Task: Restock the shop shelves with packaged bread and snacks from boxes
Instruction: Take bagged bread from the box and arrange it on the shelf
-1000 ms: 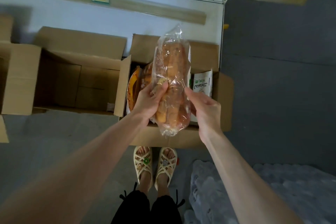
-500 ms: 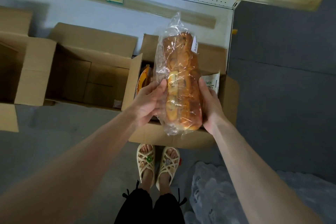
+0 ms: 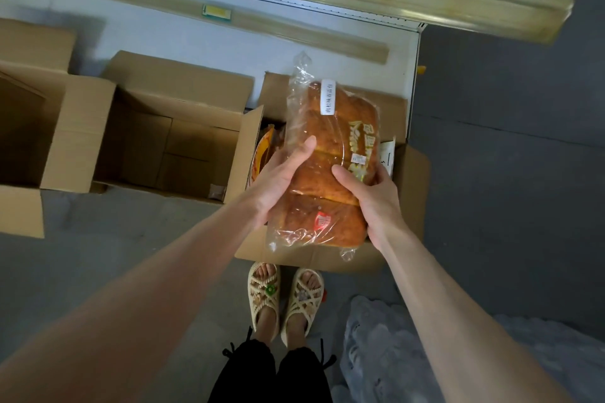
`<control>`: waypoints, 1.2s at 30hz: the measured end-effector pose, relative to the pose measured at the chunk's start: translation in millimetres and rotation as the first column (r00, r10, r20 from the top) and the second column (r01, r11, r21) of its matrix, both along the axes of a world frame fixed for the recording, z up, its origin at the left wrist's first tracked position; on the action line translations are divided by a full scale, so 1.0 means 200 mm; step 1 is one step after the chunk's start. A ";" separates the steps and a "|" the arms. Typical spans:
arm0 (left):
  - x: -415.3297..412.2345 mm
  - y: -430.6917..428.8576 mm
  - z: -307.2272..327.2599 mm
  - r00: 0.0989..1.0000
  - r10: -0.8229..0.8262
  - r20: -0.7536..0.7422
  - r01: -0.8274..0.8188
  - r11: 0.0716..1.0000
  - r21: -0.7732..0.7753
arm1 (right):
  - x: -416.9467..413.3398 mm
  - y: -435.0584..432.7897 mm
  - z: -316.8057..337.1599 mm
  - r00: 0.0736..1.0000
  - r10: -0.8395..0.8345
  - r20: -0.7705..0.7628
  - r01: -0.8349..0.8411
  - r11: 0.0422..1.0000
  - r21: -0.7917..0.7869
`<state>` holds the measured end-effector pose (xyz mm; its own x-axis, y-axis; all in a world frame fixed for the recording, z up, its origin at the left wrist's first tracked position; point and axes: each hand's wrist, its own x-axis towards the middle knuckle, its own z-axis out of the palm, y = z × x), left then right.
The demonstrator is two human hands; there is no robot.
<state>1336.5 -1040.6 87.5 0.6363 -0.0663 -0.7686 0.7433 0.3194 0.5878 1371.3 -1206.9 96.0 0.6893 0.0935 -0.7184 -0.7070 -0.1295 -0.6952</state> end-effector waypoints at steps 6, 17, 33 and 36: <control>-0.04 0.00 0.02 0.997 0.079 0.014 -0.079 0.997 0.018 | 0.02 0.01 0.05 0.997 -0.076 -0.031 0.077 0.997 0.019; -0.02 0.03 0.42 0.972 0.162 0.167 -0.171 0.984 0.041 | 0.08 0.06 0.35 1.000 -0.021 0.018 0.019 0.990 0.141; 0.03 0.23 1.63 0.832 0.199 0.517 -0.292 0.950 0.105 | 0.24 0.25 1.60 0.873 0.032 0.487 -0.146 0.969 0.198; 0.03 0.26 1.86 0.770 0.178 0.613 -0.322 0.938 0.132 | 0.23 0.28 1.86 0.824 0.019 0.566 -0.166 0.963 0.210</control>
<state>1342.1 -988.0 459.4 0.9348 0.2805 -0.2177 0.1455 0.2564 0.9555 1416.6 -1150.1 467.7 0.9415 0.2950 -0.1631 -0.1849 0.0476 -0.9816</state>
